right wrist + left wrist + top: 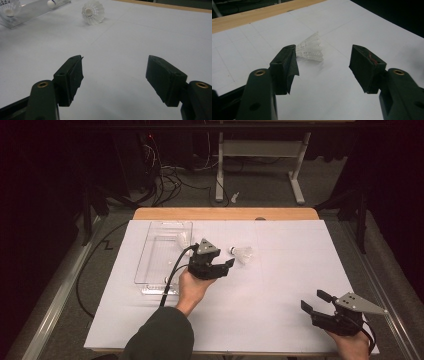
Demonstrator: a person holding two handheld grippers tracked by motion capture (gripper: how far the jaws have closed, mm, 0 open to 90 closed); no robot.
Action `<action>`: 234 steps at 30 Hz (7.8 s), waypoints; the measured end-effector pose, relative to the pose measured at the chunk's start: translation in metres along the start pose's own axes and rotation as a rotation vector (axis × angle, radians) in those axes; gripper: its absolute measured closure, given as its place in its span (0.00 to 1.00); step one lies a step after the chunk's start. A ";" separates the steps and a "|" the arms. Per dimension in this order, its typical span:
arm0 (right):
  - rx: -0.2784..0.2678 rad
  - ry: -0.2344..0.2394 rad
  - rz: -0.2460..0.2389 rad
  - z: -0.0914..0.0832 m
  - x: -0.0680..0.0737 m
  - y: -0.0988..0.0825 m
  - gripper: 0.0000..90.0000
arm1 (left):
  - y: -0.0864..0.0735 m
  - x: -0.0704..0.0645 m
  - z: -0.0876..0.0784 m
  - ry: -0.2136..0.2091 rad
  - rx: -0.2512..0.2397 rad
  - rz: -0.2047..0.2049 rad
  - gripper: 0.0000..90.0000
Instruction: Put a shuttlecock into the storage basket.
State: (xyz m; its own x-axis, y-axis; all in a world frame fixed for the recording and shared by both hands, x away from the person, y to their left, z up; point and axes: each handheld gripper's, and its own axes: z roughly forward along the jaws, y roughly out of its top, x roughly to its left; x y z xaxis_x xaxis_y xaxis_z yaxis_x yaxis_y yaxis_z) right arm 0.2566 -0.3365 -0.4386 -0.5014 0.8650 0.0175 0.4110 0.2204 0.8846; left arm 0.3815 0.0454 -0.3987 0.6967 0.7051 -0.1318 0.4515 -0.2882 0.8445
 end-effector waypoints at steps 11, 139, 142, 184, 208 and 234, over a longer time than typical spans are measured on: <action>-0.002 0.000 0.000 0.000 0.000 0.000 0.34 | 0.007 -0.003 0.006 0.002 -0.005 0.003 0.43; -0.001 0.024 0.005 0.002 -0.001 -0.001 0.34 | 0.024 0.002 0.106 0.109 0.222 0.029 0.92; 0.000 0.024 0.002 0.002 -0.001 -0.001 0.34 | 0.025 0.002 0.104 0.113 0.224 0.035 0.95; -0.003 0.021 -0.002 0.002 0.000 0.000 0.34 | 0.028 0.016 0.063 0.076 0.168 -0.021 1.00; 0.000 0.020 -0.006 0.003 0.001 0.000 0.33 | 0.029 0.019 0.027 0.019 0.139 -0.049 1.00; 0.004 0.020 -0.010 0.003 0.001 0.000 0.34 | 0.029 0.017 0.005 0.020 0.152 -0.004 1.00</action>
State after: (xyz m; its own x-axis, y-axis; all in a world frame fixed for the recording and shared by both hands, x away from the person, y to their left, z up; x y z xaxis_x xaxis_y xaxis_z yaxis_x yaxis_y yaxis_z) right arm 0.2581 -0.3345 -0.4401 -0.5208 0.8535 0.0183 0.4087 0.2305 0.8831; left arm 0.4091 0.0462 -0.3789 0.6845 0.7185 -0.1235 0.5342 -0.3791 0.7556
